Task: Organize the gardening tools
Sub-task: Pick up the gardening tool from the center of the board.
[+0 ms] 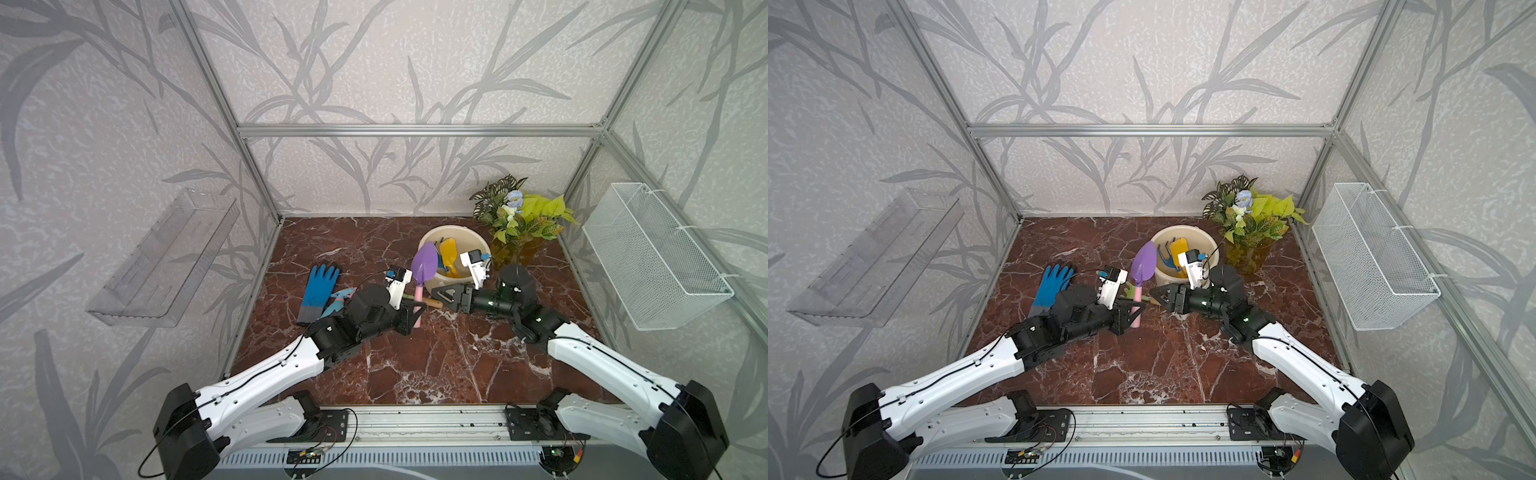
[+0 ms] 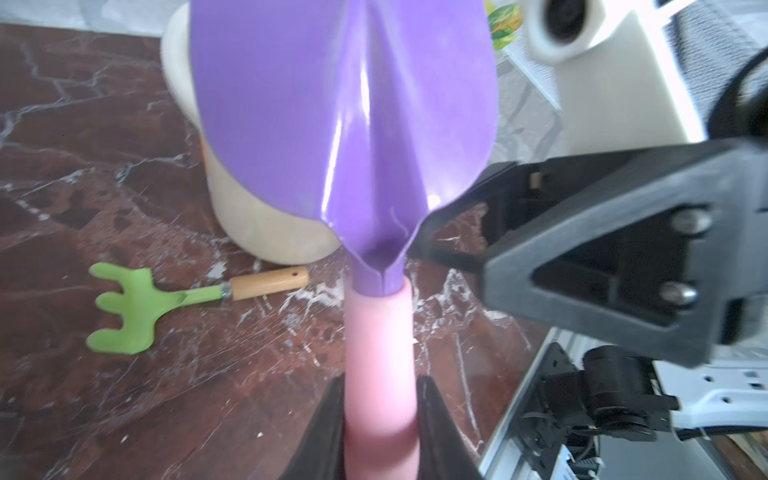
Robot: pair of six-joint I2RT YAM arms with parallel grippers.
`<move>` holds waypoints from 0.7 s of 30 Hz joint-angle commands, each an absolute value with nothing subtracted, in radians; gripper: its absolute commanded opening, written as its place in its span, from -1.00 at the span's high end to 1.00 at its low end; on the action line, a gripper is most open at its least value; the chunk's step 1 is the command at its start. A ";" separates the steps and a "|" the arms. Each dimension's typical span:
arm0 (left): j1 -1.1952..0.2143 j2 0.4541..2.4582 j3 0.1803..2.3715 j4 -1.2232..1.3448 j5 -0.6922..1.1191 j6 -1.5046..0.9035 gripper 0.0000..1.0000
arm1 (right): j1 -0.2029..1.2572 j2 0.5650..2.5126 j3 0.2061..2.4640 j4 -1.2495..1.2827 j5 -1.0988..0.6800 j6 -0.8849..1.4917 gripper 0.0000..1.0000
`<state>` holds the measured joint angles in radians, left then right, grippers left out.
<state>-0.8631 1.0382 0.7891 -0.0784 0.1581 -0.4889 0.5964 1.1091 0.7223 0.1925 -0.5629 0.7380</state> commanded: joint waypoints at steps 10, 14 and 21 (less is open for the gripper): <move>-0.865 1.027 0.784 0.087 0.325 -0.485 1.00 | 0.627 1.100 0.770 0.365 -0.663 0.761 -0.21; -0.866 1.041 0.787 0.107 0.355 -0.491 1.00 | 0.629 1.100 0.787 0.348 -0.663 0.762 -0.14; -0.868 1.045 0.787 0.111 0.363 -0.488 1.00 | 0.634 1.102 0.799 0.382 -0.663 0.784 0.09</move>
<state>-0.8642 1.0454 0.7891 0.0624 0.3428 -0.4927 0.6277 1.1156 0.7643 0.3393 -0.6498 0.7673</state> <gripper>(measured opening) 0.243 0.461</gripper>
